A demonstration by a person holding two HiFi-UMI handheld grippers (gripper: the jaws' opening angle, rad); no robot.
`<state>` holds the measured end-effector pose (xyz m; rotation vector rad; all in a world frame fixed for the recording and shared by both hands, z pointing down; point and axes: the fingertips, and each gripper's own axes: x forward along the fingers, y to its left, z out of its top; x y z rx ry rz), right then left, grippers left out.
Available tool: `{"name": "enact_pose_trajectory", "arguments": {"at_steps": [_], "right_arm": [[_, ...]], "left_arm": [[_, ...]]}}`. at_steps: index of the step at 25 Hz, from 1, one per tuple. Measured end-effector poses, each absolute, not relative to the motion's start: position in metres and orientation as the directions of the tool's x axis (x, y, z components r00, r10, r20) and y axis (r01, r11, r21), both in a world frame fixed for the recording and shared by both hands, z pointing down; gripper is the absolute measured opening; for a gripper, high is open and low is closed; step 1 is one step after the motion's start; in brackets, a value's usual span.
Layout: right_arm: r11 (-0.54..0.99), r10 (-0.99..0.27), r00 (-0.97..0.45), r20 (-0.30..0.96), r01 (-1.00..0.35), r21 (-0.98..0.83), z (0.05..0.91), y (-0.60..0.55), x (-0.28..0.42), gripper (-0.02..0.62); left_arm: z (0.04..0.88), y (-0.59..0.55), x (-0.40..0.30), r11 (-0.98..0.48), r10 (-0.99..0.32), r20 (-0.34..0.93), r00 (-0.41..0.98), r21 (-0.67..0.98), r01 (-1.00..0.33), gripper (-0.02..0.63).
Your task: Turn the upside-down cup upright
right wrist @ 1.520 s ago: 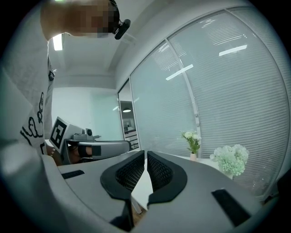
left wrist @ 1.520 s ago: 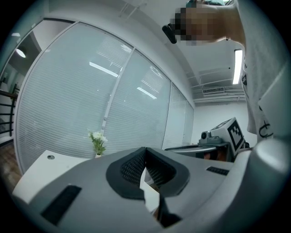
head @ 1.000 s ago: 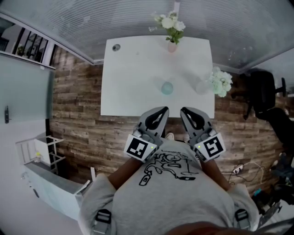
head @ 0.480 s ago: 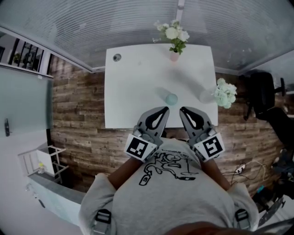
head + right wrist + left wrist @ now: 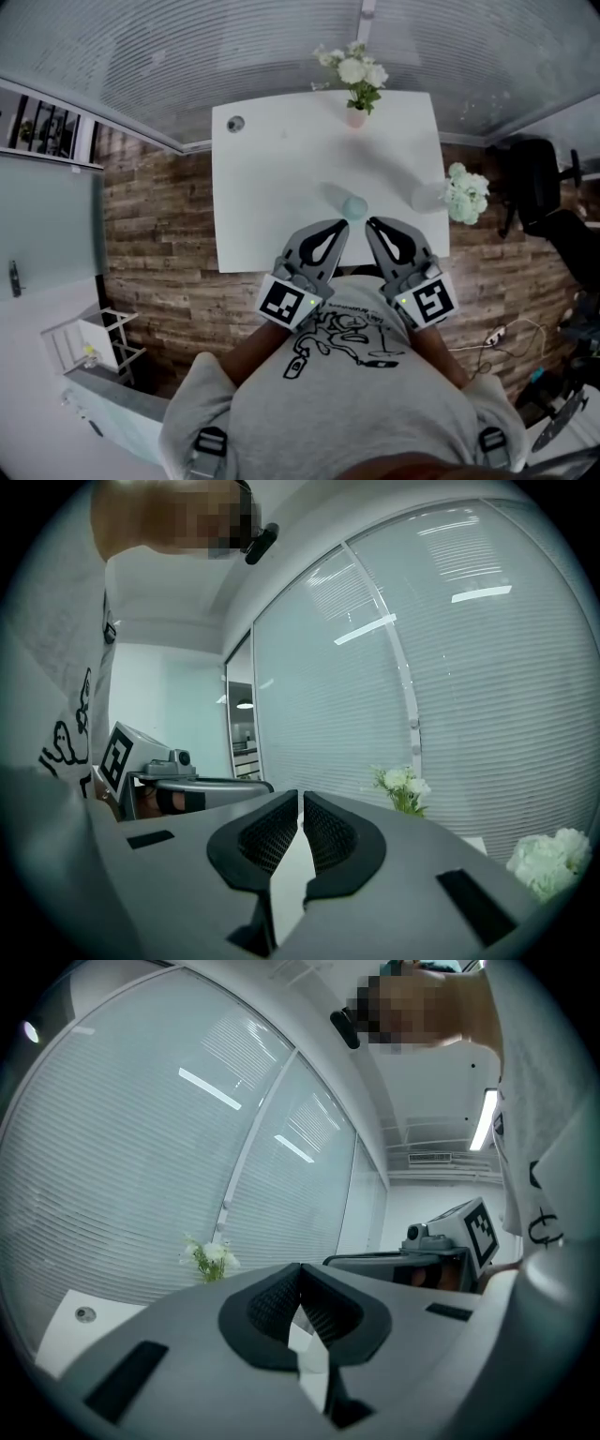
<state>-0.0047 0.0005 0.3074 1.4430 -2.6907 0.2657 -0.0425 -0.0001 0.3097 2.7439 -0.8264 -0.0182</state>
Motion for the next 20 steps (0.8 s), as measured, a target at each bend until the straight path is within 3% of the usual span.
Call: {"name": "enact_pose_trajectory", "arguments": {"at_steps": [20], "right_arm": [[0.566,-0.793,-0.576,0.197,-0.817,-0.112,0.326,-0.018,0.024,0.041]], "left_arm": [[0.329,-0.019,-0.028,-0.787,-0.549,0.11,0.829,0.266,-0.556,0.003]]}}
